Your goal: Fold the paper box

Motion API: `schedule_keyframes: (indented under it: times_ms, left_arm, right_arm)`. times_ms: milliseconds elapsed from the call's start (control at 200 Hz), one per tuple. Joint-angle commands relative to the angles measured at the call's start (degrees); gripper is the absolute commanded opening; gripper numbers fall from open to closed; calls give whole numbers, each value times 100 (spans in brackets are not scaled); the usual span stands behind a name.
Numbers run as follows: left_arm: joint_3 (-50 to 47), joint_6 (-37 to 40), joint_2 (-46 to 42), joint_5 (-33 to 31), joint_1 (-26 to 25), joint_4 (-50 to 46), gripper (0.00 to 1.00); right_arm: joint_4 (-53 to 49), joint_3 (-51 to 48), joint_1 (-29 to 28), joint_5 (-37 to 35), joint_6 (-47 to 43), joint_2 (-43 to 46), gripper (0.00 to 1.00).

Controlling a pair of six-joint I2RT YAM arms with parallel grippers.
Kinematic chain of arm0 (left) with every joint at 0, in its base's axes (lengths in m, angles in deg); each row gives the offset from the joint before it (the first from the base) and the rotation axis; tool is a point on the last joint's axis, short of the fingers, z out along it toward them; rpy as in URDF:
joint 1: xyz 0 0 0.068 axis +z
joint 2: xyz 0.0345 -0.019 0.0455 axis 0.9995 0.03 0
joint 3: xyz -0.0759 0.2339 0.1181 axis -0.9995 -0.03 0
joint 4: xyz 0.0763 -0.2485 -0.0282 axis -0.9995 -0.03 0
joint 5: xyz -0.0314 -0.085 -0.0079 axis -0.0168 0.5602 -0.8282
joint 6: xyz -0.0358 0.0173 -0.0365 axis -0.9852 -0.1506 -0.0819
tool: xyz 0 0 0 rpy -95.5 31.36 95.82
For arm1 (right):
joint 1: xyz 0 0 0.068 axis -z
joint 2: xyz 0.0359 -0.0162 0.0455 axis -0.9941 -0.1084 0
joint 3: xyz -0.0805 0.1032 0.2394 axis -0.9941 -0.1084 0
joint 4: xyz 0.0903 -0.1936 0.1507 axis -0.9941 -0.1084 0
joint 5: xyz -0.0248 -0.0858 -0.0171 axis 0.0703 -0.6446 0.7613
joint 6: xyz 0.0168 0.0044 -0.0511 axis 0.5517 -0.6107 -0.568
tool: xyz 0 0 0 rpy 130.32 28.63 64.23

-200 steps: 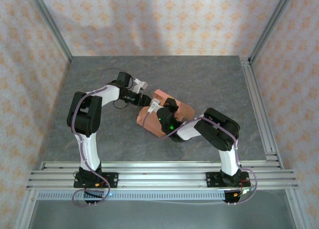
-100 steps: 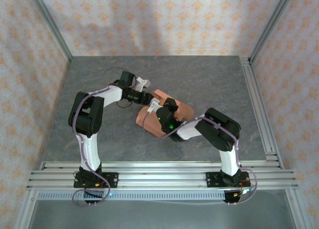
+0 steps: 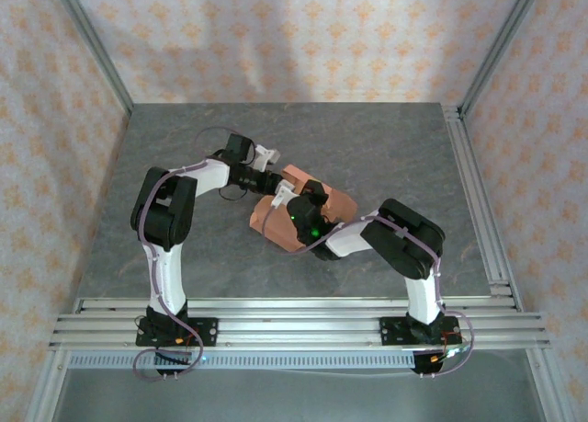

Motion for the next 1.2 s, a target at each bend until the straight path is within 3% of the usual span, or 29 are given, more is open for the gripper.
schedule_keyframes:
  times_ms: [0, 75, 460, 611, 676, 811, 1001, 1196]
  left_arm:
    - [89, -69, 50, -175, -93, 149, 42]
    - [41, -134, 28, -255, -128, 244, 34]
    - [69, 9, 20, -713, -241, 98, 31]
    - [70, 131, 8, -771, -261, 46, 27]
    - [24, 366, -33, -670, -289, 9, 17]
    - [-63, 646, -149, -788, -345, -71, 16]
    - [-83, 740, -179, -942, -357, -111, 11]
    - [-50, 755, -187, -1126, -382, -198, 11]
  right_arm:
    - [-562, 7, -40, 343, 331, -60, 0]
    - [-581, 29, -48, 344, 364, -68, 0]
    - [-698, 113, -83, 373, 537, 38, 0]
    - [-705, 113, -90, 410, 570, 74, 1]
    - [-719, 126, -84, 419, 598, 80, 2]
    - [-734, 139, -83, 449, 670, 96, 4]
    - [-805, 126, -92, 540, 901, 199, 16]
    - [-1446, 87, -86, 989, 1726, 726, 40]
